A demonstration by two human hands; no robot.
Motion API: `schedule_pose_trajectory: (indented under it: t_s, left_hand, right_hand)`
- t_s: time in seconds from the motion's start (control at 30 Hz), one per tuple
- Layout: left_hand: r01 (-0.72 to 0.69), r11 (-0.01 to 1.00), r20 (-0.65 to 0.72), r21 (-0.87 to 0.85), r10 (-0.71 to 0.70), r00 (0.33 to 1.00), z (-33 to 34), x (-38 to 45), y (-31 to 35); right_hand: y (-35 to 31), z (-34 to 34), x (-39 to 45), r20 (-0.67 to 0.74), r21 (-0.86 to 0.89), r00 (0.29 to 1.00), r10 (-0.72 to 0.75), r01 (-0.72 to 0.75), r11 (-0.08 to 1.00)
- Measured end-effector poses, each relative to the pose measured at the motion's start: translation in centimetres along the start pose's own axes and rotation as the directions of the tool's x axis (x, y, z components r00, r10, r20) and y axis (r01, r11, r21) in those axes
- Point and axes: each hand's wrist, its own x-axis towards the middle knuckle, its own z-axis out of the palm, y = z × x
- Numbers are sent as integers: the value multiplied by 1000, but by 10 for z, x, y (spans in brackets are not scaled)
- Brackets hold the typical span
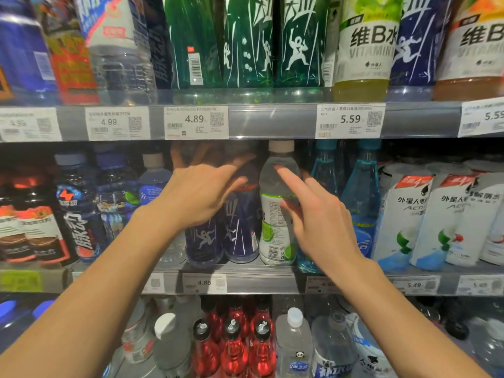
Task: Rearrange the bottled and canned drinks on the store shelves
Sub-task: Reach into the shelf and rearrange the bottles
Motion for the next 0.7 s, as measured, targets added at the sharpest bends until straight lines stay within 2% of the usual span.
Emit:
schedule_pose_trajectory:
  t_s: [0.17,0.27,0.4,0.5,0.63,0.7]
  left_hand:
    - [36,989,38,146,-42,998,-3,-1,11]
    - [54,980,41,192,-62,997,1,-7,19]
    - [77,970,-120,231,-50,992,8,-28,28]
    - [111,983,-308,146,-61,950,17,-48,40]
    - [37,988,-507,-149,-108,855,25,-74,62]
    - [6,961,-551,-275,-163,818,26,-82,71]
  right_hand:
    - [-4,-2,-23,-113,234,994,6,21,972]
    - [-9,-4,-32,-130,303,992,-4,43,952]
    - [-15,-10,-34,-108,357,994,21,19,934]
    - [-17,-15,-33,-118,371,993,25,21,928]
    - [-23,-18,-30,-142,402,990,23,36,915]
    - [-28,-19,-30,-128,421,992,21,35,906]
